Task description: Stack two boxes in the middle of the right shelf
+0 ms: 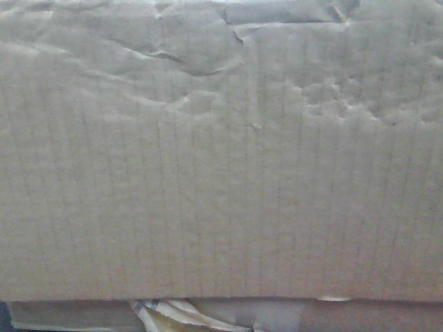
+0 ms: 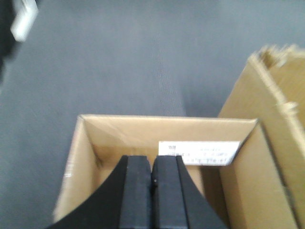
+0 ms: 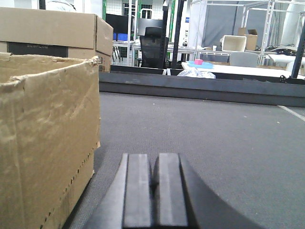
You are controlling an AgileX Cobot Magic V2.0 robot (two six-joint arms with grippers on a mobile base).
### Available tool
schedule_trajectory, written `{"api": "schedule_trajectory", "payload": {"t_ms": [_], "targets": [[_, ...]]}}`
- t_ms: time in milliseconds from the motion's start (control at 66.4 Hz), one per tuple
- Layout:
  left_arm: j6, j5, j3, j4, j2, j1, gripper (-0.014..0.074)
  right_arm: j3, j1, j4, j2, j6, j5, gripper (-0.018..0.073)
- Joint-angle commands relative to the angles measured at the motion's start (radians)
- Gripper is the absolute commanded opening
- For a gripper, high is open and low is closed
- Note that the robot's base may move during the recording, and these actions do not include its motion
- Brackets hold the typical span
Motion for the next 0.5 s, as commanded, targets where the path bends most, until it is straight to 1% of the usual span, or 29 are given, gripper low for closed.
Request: {"api": "schedule_trajectory", "payload": {"t_ms": [0,45,181,316,392,482], "targets": [[0.007,0.075,-0.065,-0.021,0.102,0.032,-0.0111,0.000,-0.003,0.002,0.001,-0.004,-0.016,-0.0162],[0.026,0.108,-0.100,-0.025,0.147,0.054,-0.0111,0.000,-0.003,0.002,0.001,-0.004,-0.016,-0.0162],[0.133,0.177,-0.171,-0.037,0.233,0.139,-0.0111,0.000,-0.003,0.002,0.001,-0.004,-0.016,-0.0162],[0.248,0.249,-0.214,-0.135,0.285,0.229,-0.0111,0.000,-0.003,0.002,0.001,-0.004,-0.016,-0.0162],[0.261,0.265,-0.214,-0.148,0.306,0.264,-0.0111,0.000,-0.003,0.002,0.001,-0.004,-0.016,-0.0162],[0.266,0.277,-0.214,-0.147,0.325,0.280,-0.0107,0.000,-0.003,0.002,0.001,-0.004,-0.016,-0.0162]]}}
